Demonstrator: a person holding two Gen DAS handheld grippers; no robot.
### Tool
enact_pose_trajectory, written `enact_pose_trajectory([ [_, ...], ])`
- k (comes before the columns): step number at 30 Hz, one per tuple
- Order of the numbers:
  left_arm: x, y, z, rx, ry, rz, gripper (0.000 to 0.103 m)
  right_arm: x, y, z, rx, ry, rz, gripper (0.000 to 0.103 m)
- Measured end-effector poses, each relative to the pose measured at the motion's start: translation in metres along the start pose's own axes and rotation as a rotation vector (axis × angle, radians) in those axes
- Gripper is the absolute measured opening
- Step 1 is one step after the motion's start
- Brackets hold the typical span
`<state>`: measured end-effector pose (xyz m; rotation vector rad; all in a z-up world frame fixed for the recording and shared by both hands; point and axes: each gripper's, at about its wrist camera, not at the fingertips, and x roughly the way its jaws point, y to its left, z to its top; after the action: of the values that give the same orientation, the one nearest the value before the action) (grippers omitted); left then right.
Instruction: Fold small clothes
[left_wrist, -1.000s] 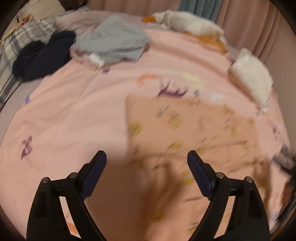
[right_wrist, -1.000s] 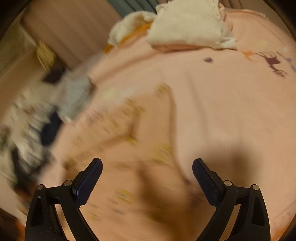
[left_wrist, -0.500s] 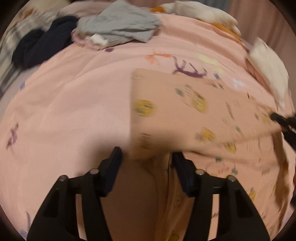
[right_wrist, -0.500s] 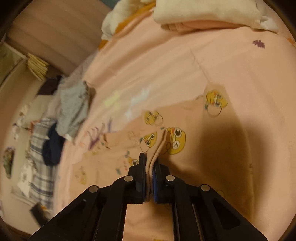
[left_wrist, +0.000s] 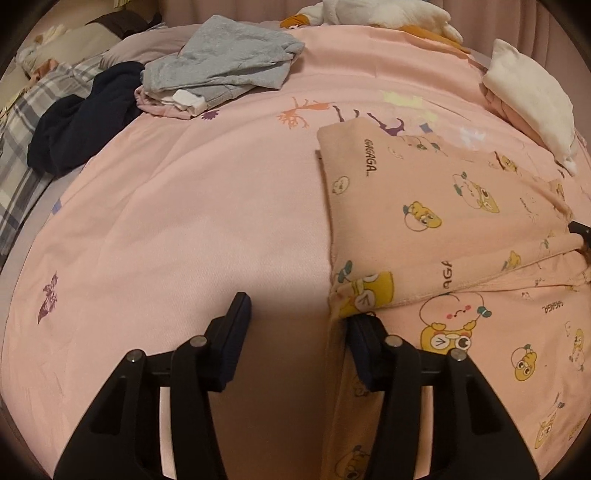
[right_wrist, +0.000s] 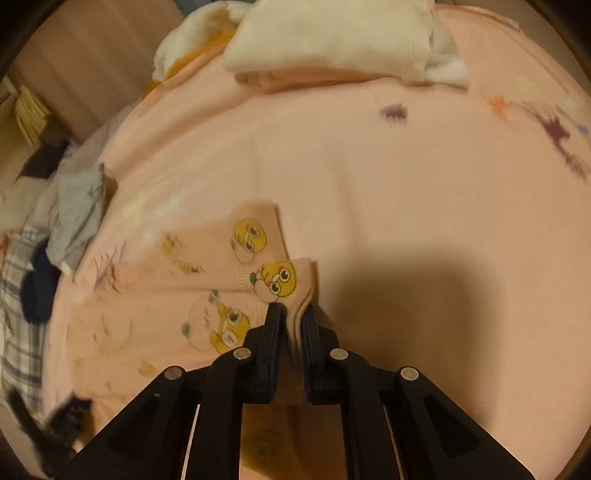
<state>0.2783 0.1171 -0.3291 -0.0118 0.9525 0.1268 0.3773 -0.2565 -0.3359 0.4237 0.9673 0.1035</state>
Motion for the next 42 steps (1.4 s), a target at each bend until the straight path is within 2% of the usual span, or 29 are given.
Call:
enact_pose_trajectory([
  [1, -0.003, 0.006, 0.0, -0.018, 0.015, -0.011, 0.057, -0.006, 0.001, 0.003, -0.006, 0.008, -0.03, 0.018],
  [3, -0.012, 0.014, -0.001, -0.058, 0.053, -0.044, 0.056, -0.019, 0.01, 0.012, -0.05, 0.002, -0.11, 0.021],
  [4, -0.019, 0.016, -0.001, -0.075, 0.051, -0.056, 0.051, -0.033, 0.019, 0.017, -0.096, -0.044, -0.137, 0.021],
  [6, -0.038, 0.01, 0.006, -0.079, 0.006, -0.062, 0.045, -0.055, 0.027, 0.019, -0.15, -0.133, -0.1, 0.021],
  [8, -0.054, -0.01, 0.019, -0.002, -0.063, -0.002, 0.035, -0.064, 0.034, 0.019, -0.142, -0.168, -0.009, 0.021],
  [10, -0.059, -0.029, 0.03, 0.049, -0.114, 0.025, 0.021, -0.05, 0.041, 0.019, -0.127, -0.129, 0.065, 0.02],
  [12, -0.053, -0.037, 0.037, 0.012, -0.079, -0.027, 0.02, -0.027, 0.046, 0.014, -0.141, -0.071, 0.05, 0.018],
  [13, -0.049, -0.035, 0.037, -0.024, -0.055, -0.041, 0.019, -0.02, 0.045, 0.011, -0.151, -0.052, 0.039, 0.013],
  [15, -0.048, -0.031, 0.034, -0.056, -0.075, -0.017, 0.019, 0.007, 0.041, -0.004, -0.177, 0.02, 0.006, 0.012],
  [16, -0.048, -0.031, 0.032, -0.051, -0.1, 0.022, 0.018, 0.016, 0.038, -0.012, -0.187, 0.048, -0.016, 0.01],
  [17, -0.047, -0.032, 0.031, -0.031, -0.122, 0.058, 0.016, 0.017, 0.038, -0.018, -0.205, 0.024, -0.019, 0.009],
  [18, -0.044, -0.033, 0.032, -0.027, -0.125, 0.053, 0.016, 0.012, 0.039, -0.023, -0.229, -0.014, -0.013, 0.009],
  [19, -0.039, -0.031, 0.034, -0.05, -0.114, 0.01, 0.016, 0.007, 0.04, -0.023, -0.234, -0.007, -0.026, 0.009],
  [21, -0.026, -0.024, 0.041, -0.121, -0.068, -0.145, 0.017, 0.001, 0.044, -0.016, -0.184, 0.011, -0.024, 0.009],
  [22, -0.018, -0.022, 0.045, -0.157, -0.054, -0.176, 0.021, -0.006, 0.049, -0.01, -0.158, 0.012, 0.044, 0.009],
  [24, -0.01, -0.027, 0.047, -0.153, -0.075, -0.127, 0.019, -0.014, 0.064, -0.006, -0.18, -0.006, 0.146, 0.009],
  [26, 0.004, -0.031, 0.045, -0.135, -0.035, -0.107, 0.02, -0.01, 0.082, -0.01, -0.235, -0.015, 0.098, 0.009],
  [27, 0.006, -0.031, 0.041, -0.138, -0.019, -0.111, 0.021, -0.002, 0.086, -0.014, -0.247, 0.006, 0.078, 0.009],
  [29, 0.004, -0.027, 0.03, -0.129, -0.041, -0.117, 0.022, 0.021, 0.081, -0.032, -0.231, 0.105, 0.096, 0.009],
  [30, 0.0, -0.025, 0.026, -0.113, -0.046, -0.118, 0.023, 0.026, 0.076, -0.041, -0.224, 0.116, 0.105, 0.008],
  [31, -0.002, -0.024, 0.022, -0.089, -0.044, -0.116, 0.023, 0.018, 0.074, -0.051, -0.241, 0.062, 0.116, 0.008],
  [32, -0.006, -0.024, 0.017, -0.056, -0.043, -0.107, 0.023, 0.012, 0.073, -0.056, -0.256, 0.062, 0.111, 0.007],
  [34, -0.016, -0.021, 0.013, -0.029, -0.042, -0.09, 0.022, 0.0, 0.075, -0.057, -0.245, 0.098, 0.106, 0.007],
  [35, -0.025, -0.018, 0.014, -0.042, -0.036, -0.087, 0.018, -0.004, 0.075, -0.054, -0.235, 0.117, 0.107, 0.007],
  [36, -0.029, -0.016, 0.015, -0.053, -0.04, -0.095, 0.016, -0.009, 0.076, -0.049, -0.22, 0.125, 0.119, 0.007],
  [38, -0.049, -0.011, 0.02, -0.094, -0.106, -0.141, 0.017, -0.024, 0.081, -0.042, -0.197, 0.082, 0.191, 0.007],
  [40, -0.059, -0.014, 0.025, -0.111, -0.157, -0.142, 0.022, -0.028, 0.095, -0.041, -0.209, 0.061, 0.227, 0.007],
  [42, -0.048, -0.027, 0.028, -0.082, -0.13, -0.106, 0.021, -0.018, 0.107, -0.049, -0.222, 0.081, 0.235, 0.007],
])
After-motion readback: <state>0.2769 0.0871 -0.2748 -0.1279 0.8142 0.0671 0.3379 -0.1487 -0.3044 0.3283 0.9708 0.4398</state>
